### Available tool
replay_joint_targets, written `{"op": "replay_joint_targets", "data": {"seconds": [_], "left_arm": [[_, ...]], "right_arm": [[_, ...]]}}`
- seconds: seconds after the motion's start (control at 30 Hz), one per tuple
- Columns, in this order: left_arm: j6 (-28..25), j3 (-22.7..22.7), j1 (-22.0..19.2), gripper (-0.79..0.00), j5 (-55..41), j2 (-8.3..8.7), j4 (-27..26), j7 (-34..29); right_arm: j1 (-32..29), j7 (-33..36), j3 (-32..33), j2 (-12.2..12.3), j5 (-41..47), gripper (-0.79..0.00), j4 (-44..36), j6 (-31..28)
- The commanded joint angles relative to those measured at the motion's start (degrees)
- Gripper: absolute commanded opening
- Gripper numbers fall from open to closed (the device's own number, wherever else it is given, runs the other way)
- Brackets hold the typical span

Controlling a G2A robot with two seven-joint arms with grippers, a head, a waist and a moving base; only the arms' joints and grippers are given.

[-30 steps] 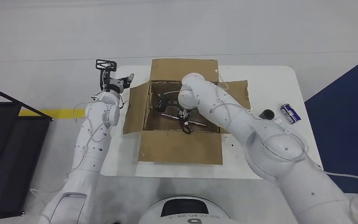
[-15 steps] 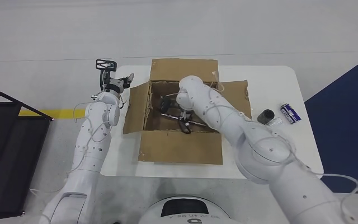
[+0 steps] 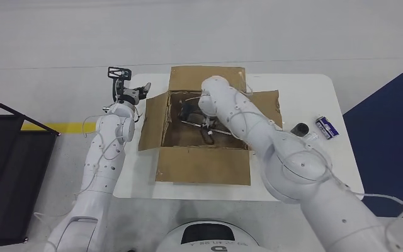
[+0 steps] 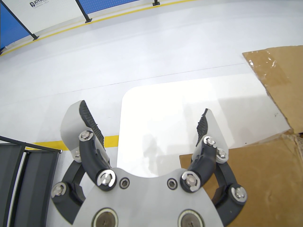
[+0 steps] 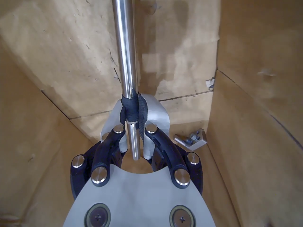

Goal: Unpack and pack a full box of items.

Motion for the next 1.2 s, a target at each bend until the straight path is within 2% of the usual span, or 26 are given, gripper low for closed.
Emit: {"op": "replay_joint_targets", "data": {"seconds": [0.0,0.27,0.43,0.57,0.7,0.8,0.93,1.03,1.17], "left_arm": [[0.00,0.00,0.00,0.000,0.00,0.00,0.00,0.00],[0.00,0.00,0.00,0.000,0.00,0.00,0.00,0.00],[0.00,0.00,0.00,0.000,0.00,0.00,0.00,0.00],[0.00,0.00,0.00,0.000,0.00,0.00,0.00,0.00],[0.00,0.00,0.00,0.000,0.00,0.00,0.00,0.00],[0.00,0.00,0.00,0.000,0.00,0.00,0.00,0.00],[0.00,0.00,0.00,0.000,0.00,0.00,0.00,0.00],[0.00,0.00,0.00,0.000,0.00,0.00,0.00,0.00],[0.00,0.00,0.00,0.000,0.00,0.00,0.00,0.00]], "right_arm": [[0.53,0.55,0.54,0.35,0.55,-0.785,-0.13,-1.22],[2.38,0.42,3.20,2.79,2.21,-0.785,-3.24,-2.56],[3.83,0.93,5.49,5.79,2.35,-0.785,-9.11,-3.24],[4.50,3.39,8.56,9.66,1.66,-0.785,-18.14,-0.80],[1.61,6.40,15.13,15.95,0.39,-0.785,-33.56,3.27],[-5.87,7.98,24.21,22.20,-2.42,-0.785,-50.54,5.53],[-23.02,10.92,41.10,29.94,-6.06,-0.785,-76.27,6.07],[-34.39,9.27,51.02,33.56,-8.25,-0.785,-88.93,4.42],[-44.61,9.35,59.71,36.10,-12.36,-0.785,-99.68,4.51]]}}
